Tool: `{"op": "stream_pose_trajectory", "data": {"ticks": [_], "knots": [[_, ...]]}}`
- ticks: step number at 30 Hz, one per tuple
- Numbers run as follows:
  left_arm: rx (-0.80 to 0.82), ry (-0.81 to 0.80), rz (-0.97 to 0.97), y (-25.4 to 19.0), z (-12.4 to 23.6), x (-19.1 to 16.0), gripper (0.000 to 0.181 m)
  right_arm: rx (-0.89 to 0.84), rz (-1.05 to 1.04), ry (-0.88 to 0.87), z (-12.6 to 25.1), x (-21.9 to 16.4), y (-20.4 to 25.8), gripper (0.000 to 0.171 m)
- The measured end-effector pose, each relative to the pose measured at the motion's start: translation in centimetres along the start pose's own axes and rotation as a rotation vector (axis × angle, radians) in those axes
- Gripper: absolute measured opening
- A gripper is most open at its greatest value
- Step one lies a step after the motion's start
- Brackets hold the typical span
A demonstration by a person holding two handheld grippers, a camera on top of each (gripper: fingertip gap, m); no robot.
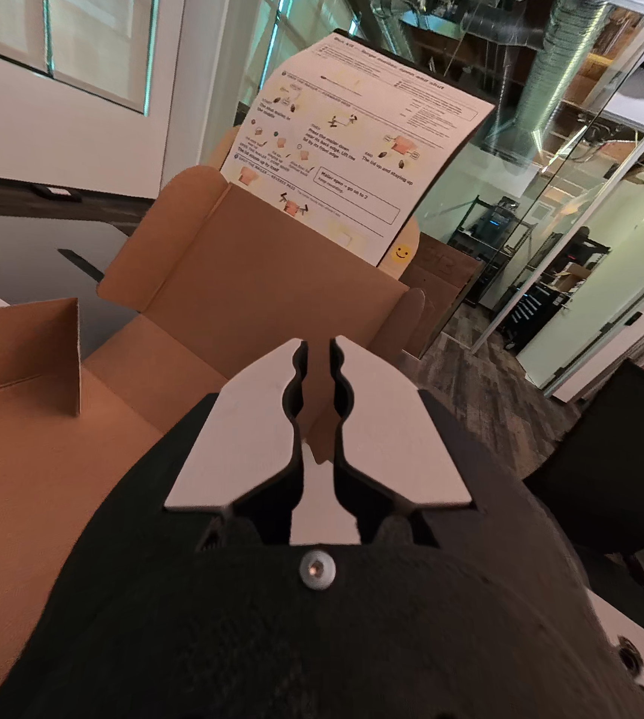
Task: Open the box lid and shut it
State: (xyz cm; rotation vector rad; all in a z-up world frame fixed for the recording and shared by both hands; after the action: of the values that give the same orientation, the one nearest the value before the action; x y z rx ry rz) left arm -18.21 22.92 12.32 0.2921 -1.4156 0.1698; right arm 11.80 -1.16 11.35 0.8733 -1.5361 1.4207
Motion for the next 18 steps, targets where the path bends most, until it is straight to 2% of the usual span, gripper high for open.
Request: {"op": "stream_pose_trajectory", "data": {"ticks": [5, 10, 15, 18], "knots": [[-0.013, 0.003, 0.144, 0.3, -1.4, -0.6, 0.062, -0.012, -0.091, 0.089, -0.8, -1.3, -0.6, 0.033], [0.188, 0.09, 0.108, 1.5, -4.7, -0.4, 0.081, 0.014, -0.264, 0.228, -3.4, -5.6, -2.1, 0.056], [0.269, 0.262, 0.149, 3.9, -10.9, 2.7, 0.092, -0.069, -0.253, 0.391, -9.6, -6.4, -5.3, 0.069], [0.311, 0.338, 0.2, 5.3, -13.6, 3.4, 0.091, -0.081, -0.336, 0.5, -13.1, -6.1, -7.5, 0.069]]}}
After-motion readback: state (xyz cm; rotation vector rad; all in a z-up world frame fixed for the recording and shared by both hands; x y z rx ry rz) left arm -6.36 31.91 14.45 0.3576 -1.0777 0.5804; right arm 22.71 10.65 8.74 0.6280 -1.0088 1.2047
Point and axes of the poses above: each gripper's, where its closed fingertips meet, z back along the fingers, x out of its top, y = z × x across the jaws, the point moved 8 cm from there along z, back along the fingers, and after that the axes turned 2 degrees about x, right-handed, at the moved point
